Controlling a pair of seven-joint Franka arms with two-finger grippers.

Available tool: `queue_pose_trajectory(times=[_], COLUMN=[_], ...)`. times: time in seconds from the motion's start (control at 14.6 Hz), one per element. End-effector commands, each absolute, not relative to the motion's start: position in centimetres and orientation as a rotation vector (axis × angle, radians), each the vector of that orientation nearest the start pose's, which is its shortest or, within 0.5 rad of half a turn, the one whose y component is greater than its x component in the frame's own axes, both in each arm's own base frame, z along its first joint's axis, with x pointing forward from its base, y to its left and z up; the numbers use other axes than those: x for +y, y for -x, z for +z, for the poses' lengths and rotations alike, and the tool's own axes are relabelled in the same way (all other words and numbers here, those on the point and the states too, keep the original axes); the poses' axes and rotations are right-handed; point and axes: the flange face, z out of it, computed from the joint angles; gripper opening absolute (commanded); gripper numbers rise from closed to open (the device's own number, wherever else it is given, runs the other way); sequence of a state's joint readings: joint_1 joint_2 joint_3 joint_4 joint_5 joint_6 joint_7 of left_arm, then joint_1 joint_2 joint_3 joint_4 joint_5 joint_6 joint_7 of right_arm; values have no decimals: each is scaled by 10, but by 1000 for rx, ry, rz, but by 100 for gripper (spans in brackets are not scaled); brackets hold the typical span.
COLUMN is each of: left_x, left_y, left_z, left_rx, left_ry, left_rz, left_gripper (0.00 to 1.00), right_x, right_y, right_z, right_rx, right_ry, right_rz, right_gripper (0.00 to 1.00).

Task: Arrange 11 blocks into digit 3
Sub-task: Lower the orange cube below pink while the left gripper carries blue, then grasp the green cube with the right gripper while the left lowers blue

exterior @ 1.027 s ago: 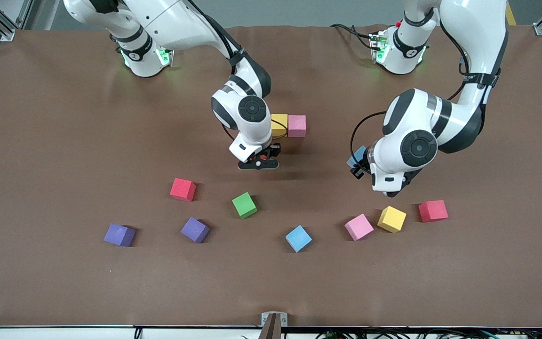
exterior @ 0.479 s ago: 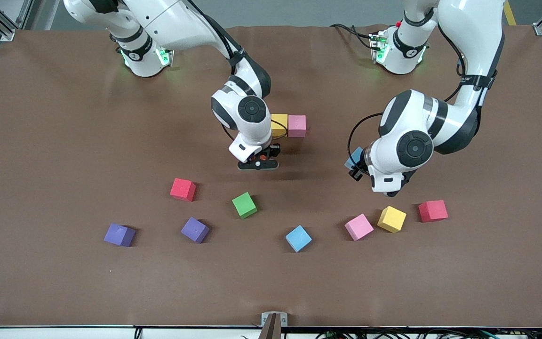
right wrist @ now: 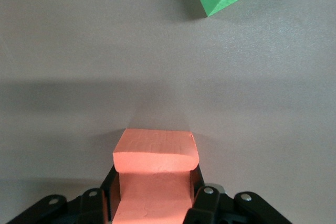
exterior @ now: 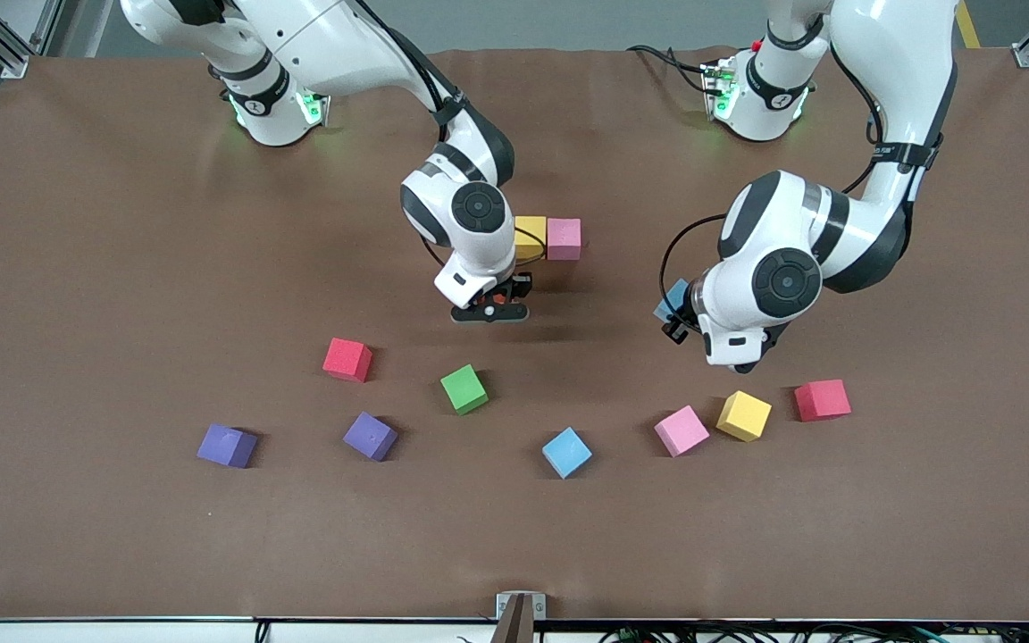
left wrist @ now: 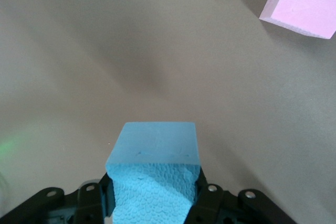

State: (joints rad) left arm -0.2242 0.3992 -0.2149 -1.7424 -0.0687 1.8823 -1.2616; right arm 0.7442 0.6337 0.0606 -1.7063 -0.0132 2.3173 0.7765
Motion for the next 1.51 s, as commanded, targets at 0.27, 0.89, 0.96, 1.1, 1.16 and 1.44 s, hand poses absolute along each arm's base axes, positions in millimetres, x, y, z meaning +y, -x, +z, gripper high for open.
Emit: queue_pose_trajectory(times=[0.27,0.89,0.96,1.1,1.16,1.44], left_x=[-264,-272,-274,-279,-280,-324], left_y=[-572,-578,-577,-571,-570,-550], left_z=[335,319,313,305,302,289], left_rx=[-1292,-1685,-1741,-1841,-1889,-2051], left_ry=[2744,2565,2527,2471,2447,2274], left_rz=[431,462,459,481,483,439], left_gripper=[19,20,20,21,21,21], right_x=[469,461,454,434,418,356], right_y=[-474,-497,-504,-518,-529,-561], right_z=[220,256,266,279,289,317], right_rx=[-5,46,69,146,186,320], right_ry=[3144,3106,3099,3104,3108,3137], right_rz=[71,14,1,5,6,45], right_gripper=[100,100,100,100,100,100])
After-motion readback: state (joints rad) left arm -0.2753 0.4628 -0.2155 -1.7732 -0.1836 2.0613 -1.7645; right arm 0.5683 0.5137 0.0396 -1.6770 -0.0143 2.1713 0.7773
